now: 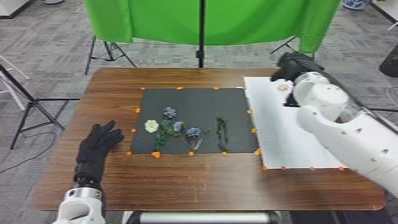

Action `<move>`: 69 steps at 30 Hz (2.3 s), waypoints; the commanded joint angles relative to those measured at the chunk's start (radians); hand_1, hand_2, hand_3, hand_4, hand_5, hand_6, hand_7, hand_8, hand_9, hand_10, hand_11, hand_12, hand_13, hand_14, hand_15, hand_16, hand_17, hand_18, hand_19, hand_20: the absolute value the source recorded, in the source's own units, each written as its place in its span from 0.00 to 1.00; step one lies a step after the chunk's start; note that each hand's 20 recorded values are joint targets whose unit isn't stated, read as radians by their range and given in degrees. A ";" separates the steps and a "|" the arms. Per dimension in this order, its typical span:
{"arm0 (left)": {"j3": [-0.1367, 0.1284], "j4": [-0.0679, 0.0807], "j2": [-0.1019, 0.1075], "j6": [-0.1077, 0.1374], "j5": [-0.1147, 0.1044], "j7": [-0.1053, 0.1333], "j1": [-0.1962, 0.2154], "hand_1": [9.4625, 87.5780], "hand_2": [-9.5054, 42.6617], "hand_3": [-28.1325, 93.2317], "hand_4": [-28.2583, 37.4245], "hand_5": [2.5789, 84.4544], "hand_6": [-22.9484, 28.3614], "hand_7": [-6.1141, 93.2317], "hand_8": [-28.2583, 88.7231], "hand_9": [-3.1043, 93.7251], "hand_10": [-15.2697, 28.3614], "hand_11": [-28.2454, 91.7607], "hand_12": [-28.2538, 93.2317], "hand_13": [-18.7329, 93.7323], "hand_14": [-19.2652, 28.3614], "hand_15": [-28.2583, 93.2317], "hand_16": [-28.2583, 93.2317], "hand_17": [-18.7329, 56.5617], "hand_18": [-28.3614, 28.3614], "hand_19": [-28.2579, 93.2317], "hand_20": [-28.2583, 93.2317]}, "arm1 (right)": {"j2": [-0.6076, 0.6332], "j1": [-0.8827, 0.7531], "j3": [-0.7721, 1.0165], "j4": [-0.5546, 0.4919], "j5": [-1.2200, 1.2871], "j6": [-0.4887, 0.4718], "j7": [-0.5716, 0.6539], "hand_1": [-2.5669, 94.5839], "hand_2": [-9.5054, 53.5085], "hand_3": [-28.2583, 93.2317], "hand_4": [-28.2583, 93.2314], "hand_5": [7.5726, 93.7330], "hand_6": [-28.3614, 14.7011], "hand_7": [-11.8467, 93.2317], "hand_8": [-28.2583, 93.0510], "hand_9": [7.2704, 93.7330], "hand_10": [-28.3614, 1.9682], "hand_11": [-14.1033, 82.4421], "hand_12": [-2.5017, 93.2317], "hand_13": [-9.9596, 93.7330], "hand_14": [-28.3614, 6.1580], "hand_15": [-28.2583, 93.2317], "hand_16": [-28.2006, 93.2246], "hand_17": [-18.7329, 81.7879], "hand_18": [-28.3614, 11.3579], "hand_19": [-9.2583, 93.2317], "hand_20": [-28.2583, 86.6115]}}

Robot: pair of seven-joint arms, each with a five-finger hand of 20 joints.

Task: Arrange flowers

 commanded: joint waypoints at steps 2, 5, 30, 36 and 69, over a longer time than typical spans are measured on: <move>-0.002 -0.002 -0.006 -0.009 0.008 -0.017 0.015 0.15 0.46 0.73 0.00 0.51 0.60 0.13 0.20 0.48 0.71 0.42 0.34 0.43 0.81 0.55 0.24 0.22 0.76 0.40 0.40 | 0.058 -0.065 0.002 0.119 0.011 0.044 0.011 0.41 0.00 0.77 0.06 0.51 0.68 0.23 0.17 0.57 0.43 0.24 0.23 0.84 0.57 0.75 0.50 0.72 0.31 1.00 0.73; -0.005 -0.003 -0.006 -0.010 0.009 -0.018 0.019 0.15 0.46 0.73 0.00 0.51 0.60 0.13 0.20 0.48 0.71 0.42 0.34 0.43 0.81 0.55 0.24 0.22 0.76 0.40 0.40 | 0.054 -0.079 -0.001 0.148 0.017 0.024 0.011 0.42 0.00 0.77 0.06 0.53 0.69 0.24 0.16 0.58 0.46 0.24 0.23 0.84 0.58 0.75 0.50 0.72 0.31 1.00 0.72; -0.006 -0.005 -0.015 -0.009 0.009 -0.019 0.024 0.16 0.45 0.73 0.00 0.51 0.59 0.14 0.20 0.48 0.71 0.42 0.34 0.43 0.81 0.55 0.24 0.22 0.76 0.40 0.40 | 0.051 -0.153 -0.054 0.260 -0.030 0.408 -0.040 0.71 0.00 0.73 0.07 0.79 0.68 0.30 0.28 0.92 0.65 0.20 0.38 0.95 0.75 0.76 0.51 0.82 0.44 1.00 0.78; -0.009 -0.006 -0.012 -0.007 0.010 -0.020 0.025 0.16 0.45 0.73 0.00 0.51 0.59 0.13 0.20 0.48 0.71 0.42 0.34 0.43 0.81 0.55 0.24 0.22 0.76 0.40 0.40 | 0.072 -0.147 -0.029 0.171 -0.044 0.517 -0.069 0.72 0.00 0.72 0.08 0.82 0.68 0.29 0.29 0.95 0.65 0.20 0.39 0.97 0.76 0.75 0.52 0.84 0.44 1.00 0.78; -0.001 -0.002 -0.011 -0.026 0.015 -0.030 0.016 0.16 0.45 0.74 0.00 0.51 0.59 0.13 0.20 0.48 0.71 0.42 0.34 0.43 0.81 0.55 0.24 0.22 0.76 0.40 0.40 | -0.013 -0.013 -0.343 -0.200 0.122 0.297 -0.227 0.70 0.00 0.73 0.11 0.83 0.67 0.29 0.30 0.95 0.64 0.21 0.41 0.96 0.76 0.76 0.53 0.84 0.45 1.00 0.79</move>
